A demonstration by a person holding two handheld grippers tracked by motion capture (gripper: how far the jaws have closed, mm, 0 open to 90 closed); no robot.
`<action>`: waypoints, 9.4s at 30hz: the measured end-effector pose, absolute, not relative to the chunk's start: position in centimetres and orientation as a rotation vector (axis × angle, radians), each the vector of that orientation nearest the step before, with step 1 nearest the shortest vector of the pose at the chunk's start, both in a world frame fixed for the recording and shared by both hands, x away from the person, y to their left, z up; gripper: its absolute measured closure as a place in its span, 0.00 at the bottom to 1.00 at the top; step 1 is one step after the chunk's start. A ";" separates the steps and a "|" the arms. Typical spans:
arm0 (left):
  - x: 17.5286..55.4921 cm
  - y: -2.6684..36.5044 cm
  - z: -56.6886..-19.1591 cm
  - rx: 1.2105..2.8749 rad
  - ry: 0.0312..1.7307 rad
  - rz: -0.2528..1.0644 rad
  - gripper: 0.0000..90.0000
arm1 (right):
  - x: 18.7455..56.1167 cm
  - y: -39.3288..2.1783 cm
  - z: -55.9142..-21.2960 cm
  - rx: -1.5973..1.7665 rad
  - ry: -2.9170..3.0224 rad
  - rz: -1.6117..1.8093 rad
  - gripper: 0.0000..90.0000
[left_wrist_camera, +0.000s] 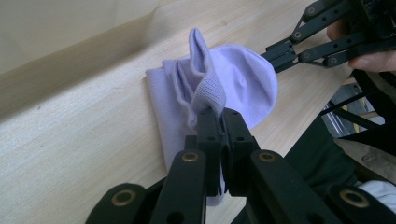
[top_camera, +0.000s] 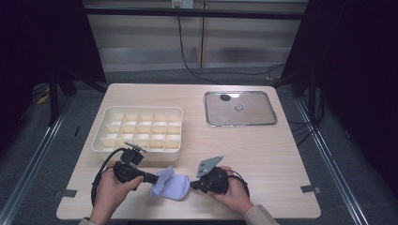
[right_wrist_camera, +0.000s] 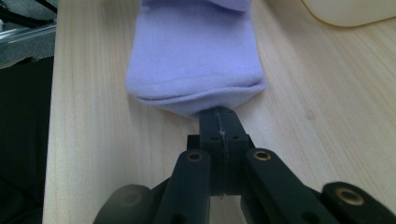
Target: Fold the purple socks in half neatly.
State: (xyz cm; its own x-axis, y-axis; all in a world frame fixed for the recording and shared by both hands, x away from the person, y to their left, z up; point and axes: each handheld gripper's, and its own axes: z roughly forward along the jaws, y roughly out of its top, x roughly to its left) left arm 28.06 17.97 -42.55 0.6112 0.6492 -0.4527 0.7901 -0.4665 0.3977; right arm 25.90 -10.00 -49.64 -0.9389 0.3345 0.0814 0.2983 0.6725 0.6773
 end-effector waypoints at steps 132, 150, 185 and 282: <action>27.8 11.7 -44.9 2.411 1.019 -0.366 0.96 | 25.8 -9.3 -49.7 0.517 2.834 1.137 1.00; 27.6 11.3 -45.3 2.410 1.018 -0.380 0.94 | 25.7 -9.2 -49.6 0.526 2.842 1.135 1.00; 27.6 11.1 -45.3 2.420 1.003 -0.412 0.84 | 25.8 -9.2 -49.7 0.508 2.835 1.141 1.00; 29.5 14.9 -45.8 2.344 1.219 -0.391 0.94 | 25.7 -9.1 -49.7 0.503 2.832 1.142 1.00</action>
